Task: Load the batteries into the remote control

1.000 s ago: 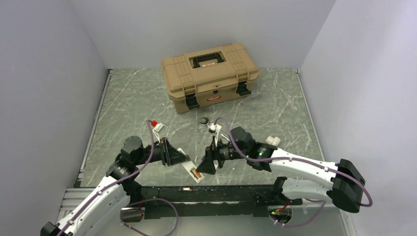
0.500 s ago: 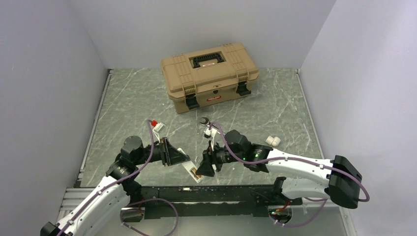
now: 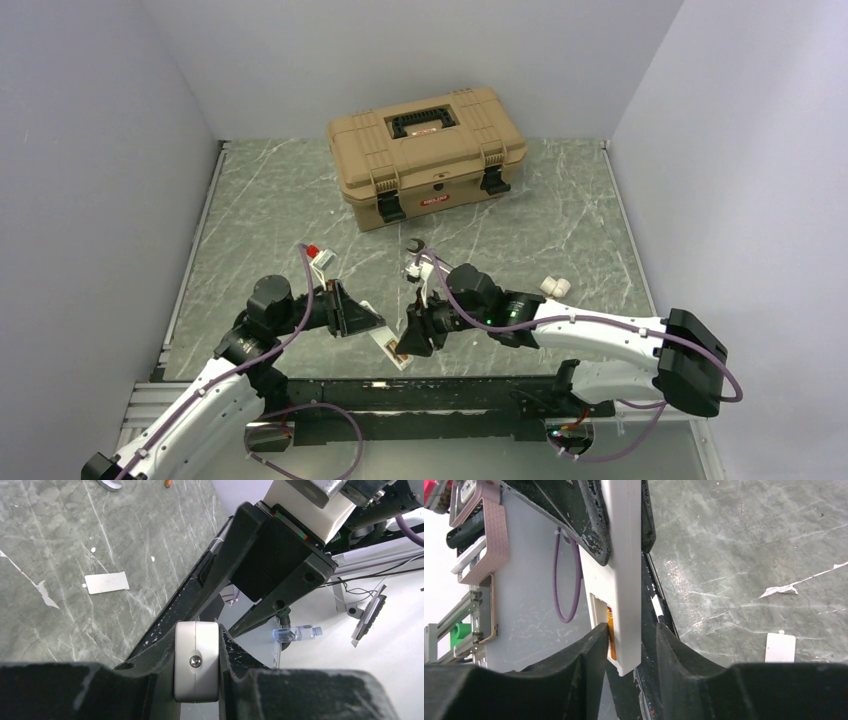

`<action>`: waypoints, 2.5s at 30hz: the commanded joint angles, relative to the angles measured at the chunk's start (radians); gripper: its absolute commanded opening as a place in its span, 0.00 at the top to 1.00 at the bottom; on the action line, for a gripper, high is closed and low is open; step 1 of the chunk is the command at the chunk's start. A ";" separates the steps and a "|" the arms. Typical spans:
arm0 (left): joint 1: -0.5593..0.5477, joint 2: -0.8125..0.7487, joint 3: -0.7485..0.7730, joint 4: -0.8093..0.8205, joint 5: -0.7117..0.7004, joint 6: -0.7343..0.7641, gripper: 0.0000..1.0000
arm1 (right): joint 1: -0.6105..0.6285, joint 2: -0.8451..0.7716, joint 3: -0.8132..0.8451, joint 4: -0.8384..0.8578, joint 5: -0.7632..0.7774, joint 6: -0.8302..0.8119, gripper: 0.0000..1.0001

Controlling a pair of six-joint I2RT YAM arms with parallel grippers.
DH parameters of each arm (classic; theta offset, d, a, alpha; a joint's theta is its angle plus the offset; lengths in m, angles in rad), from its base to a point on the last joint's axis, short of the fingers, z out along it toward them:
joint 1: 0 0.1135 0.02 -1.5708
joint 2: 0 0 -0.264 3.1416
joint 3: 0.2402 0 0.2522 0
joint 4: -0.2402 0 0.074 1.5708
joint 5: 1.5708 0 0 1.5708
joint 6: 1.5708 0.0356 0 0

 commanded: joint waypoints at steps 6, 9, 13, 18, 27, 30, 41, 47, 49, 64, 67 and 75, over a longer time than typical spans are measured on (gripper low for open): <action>-0.001 -0.004 0.040 0.021 0.001 0.009 1.00 | 0.015 0.059 0.080 -0.074 0.046 -0.040 0.85; -0.003 -0.008 0.036 0.012 -0.005 0.015 1.00 | 0.017 0.062 0.091 -0.092 0.048 -0.046 0.83; -0.002 0.004 0.020 0.017 -0.013 0.015 1.00 | 0.016 0.007 0.106 -0.136 0.093 -0.068 0.60; -0.002 0.047 0.007 0.047 -0.018 0.011 1.00 | 0.005 -0.112 0.101 -0.194 0.230 -0.068 0.31; -0.002 0.093 0.000 0.048 -0.035 0.028 1.00 | -0.178 -0.320 0.053 -0.411 0.566 0.145 0.44; -0.001 0.102 -0.016 0.074 -0.032 0.019 1.00 | -0.290 -0.372 0.062 -0.615 0.765 0.291 0.54; -0.002 0.109 -0.019 0.085 -0.010 0.024 1.00 | -0.526 -0.567 -0.082 -0.828 0.951 0.618 0.41; -0.002 0.101 -0.028 0.098 -0.001 0.013 1.00 | -0.631 -0.502 -0.141 -0.732 0.933 0.617 0.41; -0.001 0.095 -0.030 0.096 -0.003 0.013 1.00 | -0.668 -0.466 -0.152 -0.694 0.909 0.603 0.40; -0.002 0.102 -0.037 0.116 -0.001 0.005 1.00 | -0.872 -0.268 -0.244 -0.464 0.800 0.484 0.43; 0.000 0.101 -0.035 0.115 -0.002 0.005 1.00 | -0.886 -0.225 -0.238 -0.438 0.795 0.464 0.44; -0.002 0.084 -0.046 0.113 -0.007 -0.001 1.00 | -0.900 -0.151 -0.216 -0.409 0.778 0.437 0.45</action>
